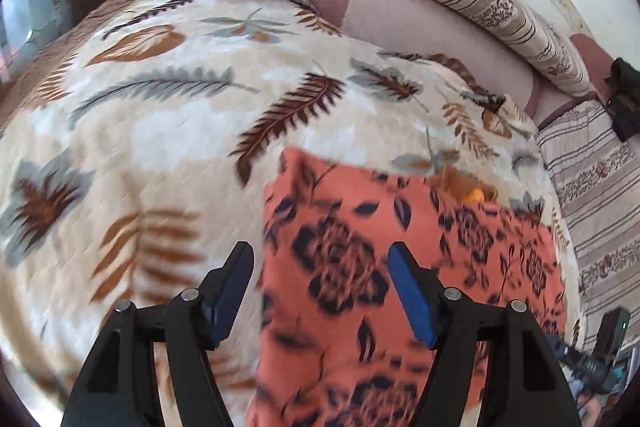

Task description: Fold small clothes

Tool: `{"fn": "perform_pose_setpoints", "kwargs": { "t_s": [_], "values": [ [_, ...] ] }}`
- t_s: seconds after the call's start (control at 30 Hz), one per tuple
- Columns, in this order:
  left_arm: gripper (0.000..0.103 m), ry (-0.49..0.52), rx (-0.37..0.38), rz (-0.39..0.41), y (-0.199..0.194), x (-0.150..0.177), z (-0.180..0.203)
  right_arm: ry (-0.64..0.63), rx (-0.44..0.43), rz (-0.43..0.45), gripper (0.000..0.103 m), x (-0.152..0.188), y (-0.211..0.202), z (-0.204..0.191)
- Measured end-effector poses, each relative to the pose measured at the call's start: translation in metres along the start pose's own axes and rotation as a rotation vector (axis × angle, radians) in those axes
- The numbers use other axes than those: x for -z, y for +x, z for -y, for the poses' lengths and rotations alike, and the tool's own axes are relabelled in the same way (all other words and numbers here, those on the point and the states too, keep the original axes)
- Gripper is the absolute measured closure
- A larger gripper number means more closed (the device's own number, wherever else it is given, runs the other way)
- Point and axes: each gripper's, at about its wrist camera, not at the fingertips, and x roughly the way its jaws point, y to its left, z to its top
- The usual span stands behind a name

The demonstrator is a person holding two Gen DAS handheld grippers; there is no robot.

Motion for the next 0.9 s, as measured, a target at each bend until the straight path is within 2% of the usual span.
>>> {"fn": "perform_pose_setpoints", "kwargs": {
  "t_s": [0.03, 0.07, 0.1, 0.13, 0.17, 0.23, 0.3, 0.33, 0.37, 0.4, 0.43, 0.47, 0.5, 0.57, 0.63, 0.7, 0.77, 0.83, 0.9],
  "values": [
    [0.034, 0.028, -0.018, 0.018, 0.012, -0.005, 0.000, 0.008, -0.010, 0.000, 0.015, 0.000, 0.000, 0.001],
    [0.052, 0.084, -0.126, -0.017, 0.039, -0.006, -0.003, 0.013, -0.018, 0.000, 0.015, -0.001, -0.001, 0.003],
    [0.068, 0.069, -0.204, -0.096, 0.062, -0.005, -0.013, 0.020, -0.030, 0.000, 0.015, -0.001, -0.001, 0.005],
    [0.067, -0.041, -0.148, -0.104, 0.075, -0.004, -0.035, 0.028, -0.040, 0.000, 0.015, -0.001, -0.002, 0.007],
    [0.067, -0.087, -0.114, -0.070, 0.067, -0.008, -0.041, 0.039, -0.055, -0.003, 0.015, -0.002, -0.003, 0.009],
    [0.067, -0.112, -0.163, -0.021, 0.045, -0.010, -0.039, 0.070, -0.073, -0.007, 0.015, -0.003, -0.008, 0.014],
    [0.065, -0.110, -0.183, 0.058, 0.020, -0.005, -0.037, 0.126, -0.100, 0.023, 0.015, 0.000, -0.017, 0.022],
    [0.055, -0.119, -0.165, 0.085, 0.009, 0.000, -0.037, 0.151, -0.103, 0.040, 0.015, 0.003, -0.021, 0.026],
    [0.033, -0.110, -0.164, 0.091, 0.004, 0.007, -0.035, 0.171, -0.106, 0.058, 0.015, 0.008, -0.025, 0.029],
    [0.022, -0.060, -0.203, 0.049, 0.010, 0.013, -0.031, 0.187, -0.110, 0.072, 0.015, 0.012, -0.029, 0.031],
    [0.018, 0.004, -0.246, -0.024, 0.024, 0.017, -0.028, 0.205, -0.113, 0.081, 0.015, 0.017, -0.031, 0.033],
    [0.022, 0.051, -0.286, -0.115, 0.039, 0.023, -0.027, 0.221, -0.114, 0.086, 0.015, 0.021, -0.033, 0.036],
    [0.024, 0.031, -0.271, -0.109, 0.035, 0.027, -0.029, 0.244, -0.112, 0.091, 0.015, 0.024, -0.037, 0.040],
    [0.025, -0.059, -0.247, -0.016, 0.006, 0.031, -0.030, 0.307, -0.131, 0.110, 0.015, 0.033, -0.048, 0.048],
    [0.025, -0.079, -0.197, 0.057, -0.022, 0.038, -0.019, 0.351, -0.145, 0.139, 0.015, 0.043, -0.060, 0.055],
    [0.025, -0.027, -0.138, 0.095, -0.041, 0.050, 0.001, 0.393, -0.142, 0.170, 0.015, 0.054, -0.071, 0.065],
    [0.024, 0.040, -0.116, 0.117, -0.047, 0.063, 0.028, 0.444, -0.163, 0.182, 0.015, 0.059, -0.073, 0.078],
    [0.023, 0.108, -0.103, 0.115, -0.046, 0.077, 0.054, 0.490, -0.181, 0.181, 0.015, 0.055, -0.067, 0.086],
    [0.023, 0.173, -0.080, 0.080, -0.036, 0.091, 0.079, 0.518, -0.197, 0.169, 0.015, 0.046, -0.054, 0.090]
  ]
}}
